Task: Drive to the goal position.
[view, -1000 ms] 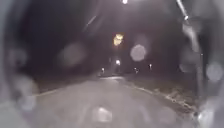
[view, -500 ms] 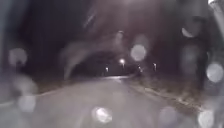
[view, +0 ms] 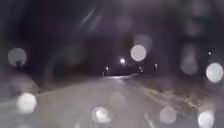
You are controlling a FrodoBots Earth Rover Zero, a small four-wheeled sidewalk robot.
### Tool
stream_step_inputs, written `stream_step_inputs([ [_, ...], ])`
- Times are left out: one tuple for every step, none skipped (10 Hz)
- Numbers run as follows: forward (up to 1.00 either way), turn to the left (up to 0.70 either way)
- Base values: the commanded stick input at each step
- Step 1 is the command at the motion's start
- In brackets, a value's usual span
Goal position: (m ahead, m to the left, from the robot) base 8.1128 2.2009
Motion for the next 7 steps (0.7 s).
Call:
stream_step_inputs([
  [0.85, 0.08],
  [0.85, 0.07],
  [0.85, 0.05],
  [0.85, 0.05],
  [0.85, 0.05],
  [0.85, 0.1],
  [0.85, 0.16],
])
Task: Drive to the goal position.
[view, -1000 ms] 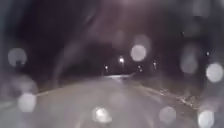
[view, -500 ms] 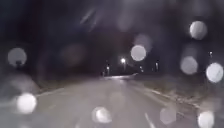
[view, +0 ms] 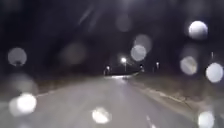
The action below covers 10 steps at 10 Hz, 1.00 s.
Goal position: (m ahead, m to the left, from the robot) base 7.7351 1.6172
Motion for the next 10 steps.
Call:
stream_step_inputs([
  [0.85, 0.14],
  [0.85, 0.1],
  [0.85, 0.06],
  [0.85, 0.04],
  [0.85, 0.06],
  [0.85, 0.14],
  [0.85, 0.1],
  [0.85, 0.08],
  [0.85, 0.08],
  [0.85, 0.09],
])
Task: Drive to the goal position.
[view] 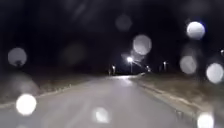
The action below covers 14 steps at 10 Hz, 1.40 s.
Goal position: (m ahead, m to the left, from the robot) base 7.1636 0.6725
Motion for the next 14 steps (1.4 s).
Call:
stream_step_inputs([
  [0.85, 0.11],
  [0.85, 0.12],
  [0.85, 0.08],
  [0.85, 0.04],
  [0.85, 0.04],
  [0.85, 0.04],
  [0.85, 0.04],
  [0.85, 0.04],
  [0.85, 0.04],
  [0.85, 0.03],
  [0.85, 0.03],
  [0.85, 0.03],
  [0.85, 0.03],
  [0.85, 0.03],
])
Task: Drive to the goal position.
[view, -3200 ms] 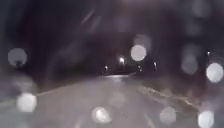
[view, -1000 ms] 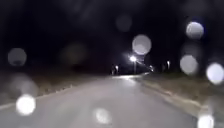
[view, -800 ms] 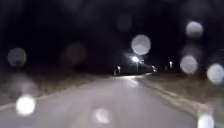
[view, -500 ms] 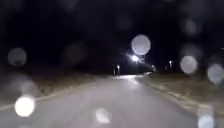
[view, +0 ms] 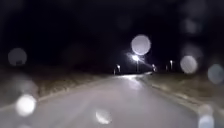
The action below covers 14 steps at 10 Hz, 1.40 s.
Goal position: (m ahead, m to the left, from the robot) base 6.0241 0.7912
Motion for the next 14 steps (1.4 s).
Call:
stream_step_inputs([
  [0.85, 0.03],
  [0.85, 0.03],
  [0.85, 0.03],
  [0.85, 0.03],
  [0.85, 0.03],
  [0.85, 0.03],
  [0.85, 0.03],
  [0.85, 0.03],
  [0.85, 0.03],
  [0.85, 0.03],
  [0.85, 0.03],
  [0.85, 0.03],
  [0.85, 0.03],
  [0.85, 0.03],
])
